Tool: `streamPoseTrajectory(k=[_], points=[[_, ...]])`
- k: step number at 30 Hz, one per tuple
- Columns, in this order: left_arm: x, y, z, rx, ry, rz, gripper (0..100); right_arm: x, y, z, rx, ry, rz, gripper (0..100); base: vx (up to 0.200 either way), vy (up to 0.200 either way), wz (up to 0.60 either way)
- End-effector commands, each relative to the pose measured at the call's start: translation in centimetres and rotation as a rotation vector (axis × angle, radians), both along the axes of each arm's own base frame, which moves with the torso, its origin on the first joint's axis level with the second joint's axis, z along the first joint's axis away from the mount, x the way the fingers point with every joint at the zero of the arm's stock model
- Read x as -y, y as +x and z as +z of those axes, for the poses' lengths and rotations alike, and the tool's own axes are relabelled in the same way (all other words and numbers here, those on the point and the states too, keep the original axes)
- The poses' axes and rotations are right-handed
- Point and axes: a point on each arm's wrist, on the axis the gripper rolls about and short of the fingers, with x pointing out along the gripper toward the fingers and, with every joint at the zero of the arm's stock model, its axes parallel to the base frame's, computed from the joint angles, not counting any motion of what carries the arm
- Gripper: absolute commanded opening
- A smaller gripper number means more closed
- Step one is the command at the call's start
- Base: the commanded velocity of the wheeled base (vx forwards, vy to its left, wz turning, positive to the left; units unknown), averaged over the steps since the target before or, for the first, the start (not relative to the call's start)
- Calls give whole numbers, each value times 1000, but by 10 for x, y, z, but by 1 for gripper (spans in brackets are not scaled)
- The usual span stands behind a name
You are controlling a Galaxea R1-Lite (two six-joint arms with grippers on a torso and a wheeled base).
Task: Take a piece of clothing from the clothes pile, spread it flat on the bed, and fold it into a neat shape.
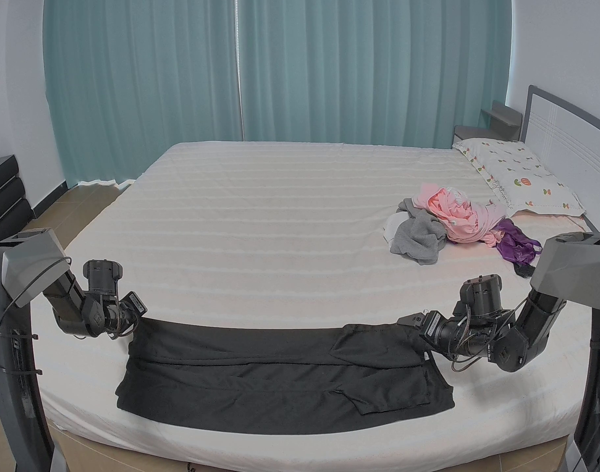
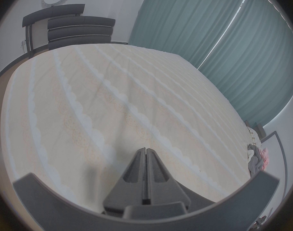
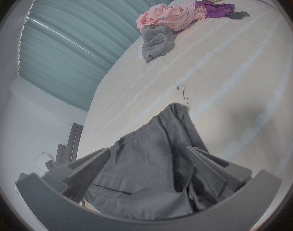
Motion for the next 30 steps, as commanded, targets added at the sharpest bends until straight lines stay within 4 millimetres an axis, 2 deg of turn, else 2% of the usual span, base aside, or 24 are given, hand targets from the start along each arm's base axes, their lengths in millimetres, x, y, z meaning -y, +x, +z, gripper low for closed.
streamPoseTrajectory(k=[1,7,10,23,24,30], points=[[1,0,-2,-7,0,-1,0,5,15,-7,10,-4,-34,100,0,0,0],[1,-1,-2,-10,-3,-1,0,9,31,-14,24,-9,-62,100,0,0,0],[1,-3,-3,-13,-3,-1,0,8,41,-26,37,-63,-96,100,0,0,0],[1,-4,-3,-18,-3,-2,0,2,51,-40,50,-108,-73,100,0,0,0],[2,-4,-3,-18,-3,-3,0,1,51,-40,45,-110,-70,0,0,0,0],[2,-4,-3,-18,-3,-3,0,3,54,-36,68,-134,-114,0,0,0,0]])
